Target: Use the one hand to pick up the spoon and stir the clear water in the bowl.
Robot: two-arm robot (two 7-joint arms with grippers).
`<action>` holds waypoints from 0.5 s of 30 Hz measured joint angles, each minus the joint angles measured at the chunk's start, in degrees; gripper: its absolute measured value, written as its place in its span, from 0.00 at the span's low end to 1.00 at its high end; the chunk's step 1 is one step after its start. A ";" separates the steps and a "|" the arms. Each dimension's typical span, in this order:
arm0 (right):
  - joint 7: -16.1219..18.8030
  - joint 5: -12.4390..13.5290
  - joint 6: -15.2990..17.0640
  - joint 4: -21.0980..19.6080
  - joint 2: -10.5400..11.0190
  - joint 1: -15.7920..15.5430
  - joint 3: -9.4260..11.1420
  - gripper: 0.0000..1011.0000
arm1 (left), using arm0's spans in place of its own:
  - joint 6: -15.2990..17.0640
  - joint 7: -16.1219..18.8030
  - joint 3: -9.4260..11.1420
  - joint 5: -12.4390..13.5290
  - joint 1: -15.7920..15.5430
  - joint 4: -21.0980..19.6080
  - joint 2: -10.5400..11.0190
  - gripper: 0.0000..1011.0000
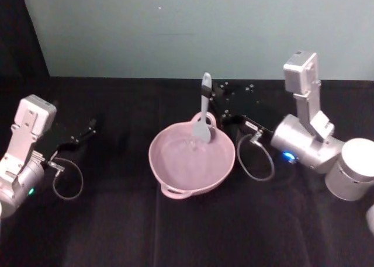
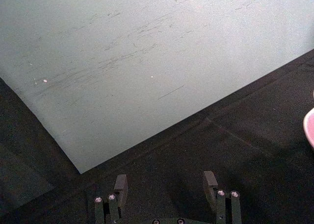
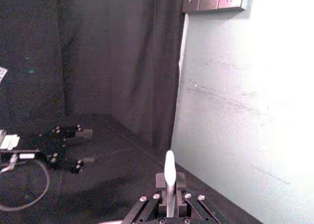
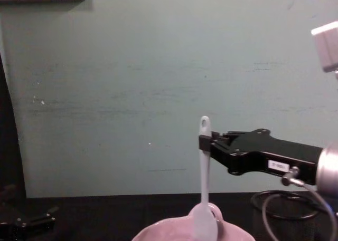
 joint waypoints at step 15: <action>5.06 5.52 6.57 -11.08 4.89 -6.69 0.63 0.11 | 0.00 0.00 0.00 0.00 0.00 0.00 0.00 1.00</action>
